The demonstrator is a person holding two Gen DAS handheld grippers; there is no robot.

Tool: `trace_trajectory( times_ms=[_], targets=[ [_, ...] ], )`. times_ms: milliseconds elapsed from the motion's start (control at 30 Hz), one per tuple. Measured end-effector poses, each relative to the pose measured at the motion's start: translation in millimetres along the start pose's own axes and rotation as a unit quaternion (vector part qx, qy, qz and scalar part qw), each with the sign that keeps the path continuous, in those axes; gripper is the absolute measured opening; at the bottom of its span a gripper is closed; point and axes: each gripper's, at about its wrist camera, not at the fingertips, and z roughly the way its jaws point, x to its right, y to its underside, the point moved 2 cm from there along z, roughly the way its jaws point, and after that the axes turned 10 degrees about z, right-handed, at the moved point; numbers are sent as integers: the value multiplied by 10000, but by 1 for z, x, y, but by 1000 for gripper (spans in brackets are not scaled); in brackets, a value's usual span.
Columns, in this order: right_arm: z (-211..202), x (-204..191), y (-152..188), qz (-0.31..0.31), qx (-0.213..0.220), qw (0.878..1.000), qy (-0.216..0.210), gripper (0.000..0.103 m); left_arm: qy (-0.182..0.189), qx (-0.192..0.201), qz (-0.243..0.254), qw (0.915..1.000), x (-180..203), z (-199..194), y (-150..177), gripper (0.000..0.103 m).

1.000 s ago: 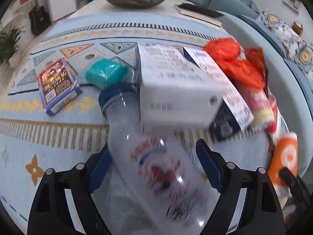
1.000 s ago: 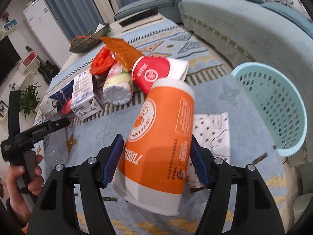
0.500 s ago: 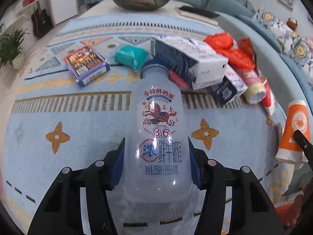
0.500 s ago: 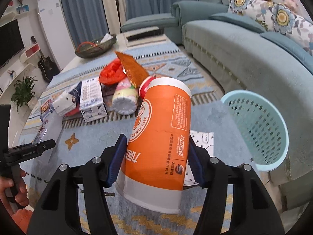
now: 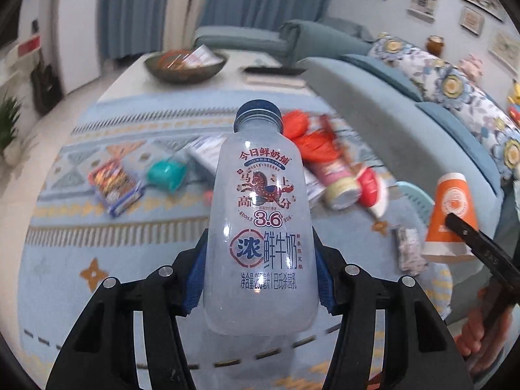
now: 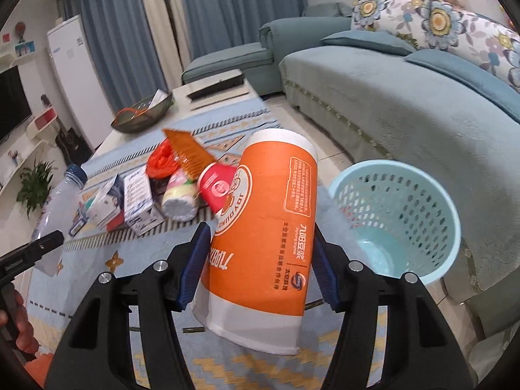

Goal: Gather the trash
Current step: 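Carry both items to the blue basket and open both tools to drop them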

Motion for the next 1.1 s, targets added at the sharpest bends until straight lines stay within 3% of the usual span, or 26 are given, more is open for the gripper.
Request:
trace_trajectory(
  times_ms=[267, 433, 567, 767, 967, 1100],
  targets=[
    [-22, 48, -31, 572, 425, 9968, 376, 57, 578, 373, 708, 9951, 78, -1, -58, 54],
    [-23, 79, -57, 1018, 531, 9908, 715, 56, 1164, 355, 1259, 9845, 148, 22, -97, 54],
    [-6, 105, -62, 1284, 435, 9829, 1244, 56, 1544, 26, 1523, 9762, 193, 61, -116, 54],
    [40, 145, -45, 1616, -125, 9688, 1873, 57, 2309, -875, 1711, 9538, 257, 136, -117, 54],
    [69, 173, -30, 2011, -628, 9544, 2116, 59, 2341, -1360, 2101, 9395, 294, 183, -90, 54],
    [74, 180, -23, 2281, -731, 9505, 1982, 59, 2401, -1417, 2076, 9376, 285, 187, -83, 55]
  ],
)
